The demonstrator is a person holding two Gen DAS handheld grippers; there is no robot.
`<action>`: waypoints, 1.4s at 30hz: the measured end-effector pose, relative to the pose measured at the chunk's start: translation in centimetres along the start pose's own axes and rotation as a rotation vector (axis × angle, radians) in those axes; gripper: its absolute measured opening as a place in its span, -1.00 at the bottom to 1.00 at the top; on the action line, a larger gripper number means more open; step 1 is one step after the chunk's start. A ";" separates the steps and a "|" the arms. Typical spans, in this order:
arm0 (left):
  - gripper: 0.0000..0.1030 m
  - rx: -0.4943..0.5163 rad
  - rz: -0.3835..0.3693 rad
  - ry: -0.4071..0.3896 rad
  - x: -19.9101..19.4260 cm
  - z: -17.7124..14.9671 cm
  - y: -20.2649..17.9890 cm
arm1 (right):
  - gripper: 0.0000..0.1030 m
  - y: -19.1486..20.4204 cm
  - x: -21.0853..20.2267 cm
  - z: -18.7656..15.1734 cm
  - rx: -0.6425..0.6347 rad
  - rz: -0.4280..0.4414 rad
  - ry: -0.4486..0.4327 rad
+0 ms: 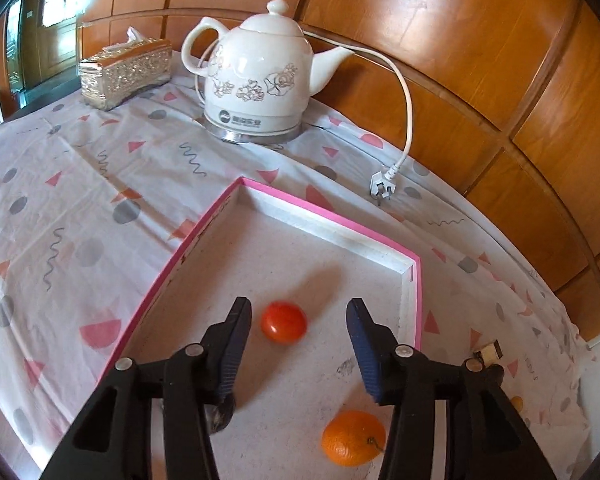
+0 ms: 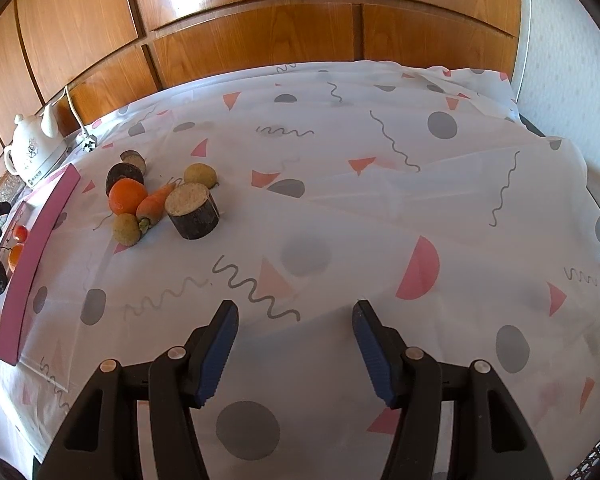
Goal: Organize fruits
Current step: 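Carry the tomato into the tray and open the left gripper, then move the right gripper back toward the remaining fruit cluster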
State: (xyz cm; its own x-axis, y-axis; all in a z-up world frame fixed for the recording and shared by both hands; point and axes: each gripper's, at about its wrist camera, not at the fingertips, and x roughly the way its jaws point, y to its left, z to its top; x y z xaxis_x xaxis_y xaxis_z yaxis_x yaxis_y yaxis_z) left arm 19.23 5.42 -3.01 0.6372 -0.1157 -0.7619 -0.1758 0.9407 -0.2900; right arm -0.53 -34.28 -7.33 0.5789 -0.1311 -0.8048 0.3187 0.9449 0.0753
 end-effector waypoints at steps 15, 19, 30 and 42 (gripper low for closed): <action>0.34 0.041 0.043 -0.045 -7.0 -6.6 2.1 | 0.17 0.3 0.1 -0.1 -0.024 -0.018 -0.008; 0.36 0.070 0.032 -0.040 -8.1 -8.1 2.6 | 0.17 0.5 0.2 -0.1 -0.033 -0.028 -0.008; 0.45 0.091 0.006 -0.038 -9.5 -11.1 3.0 | 0.18 1.0 0.3 -0.3 -0.058 -0.061 -0.011; 0.45 0.095 -0.027 -0.021 -9.5 -11.9 3.2 | 0.19 1.0 0.4 0.4 -0.030 -0.037 0.019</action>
State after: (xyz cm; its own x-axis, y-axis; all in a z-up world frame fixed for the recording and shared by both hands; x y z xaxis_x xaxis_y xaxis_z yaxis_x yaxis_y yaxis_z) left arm 3.70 5.71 -3.64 0.6565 -0.1360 -0.7419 -0.0868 0.9634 -0.2534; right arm 0.27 -33.50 -7.34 0.5532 -0.1603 -0.8175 0.3167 0.9481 0.0284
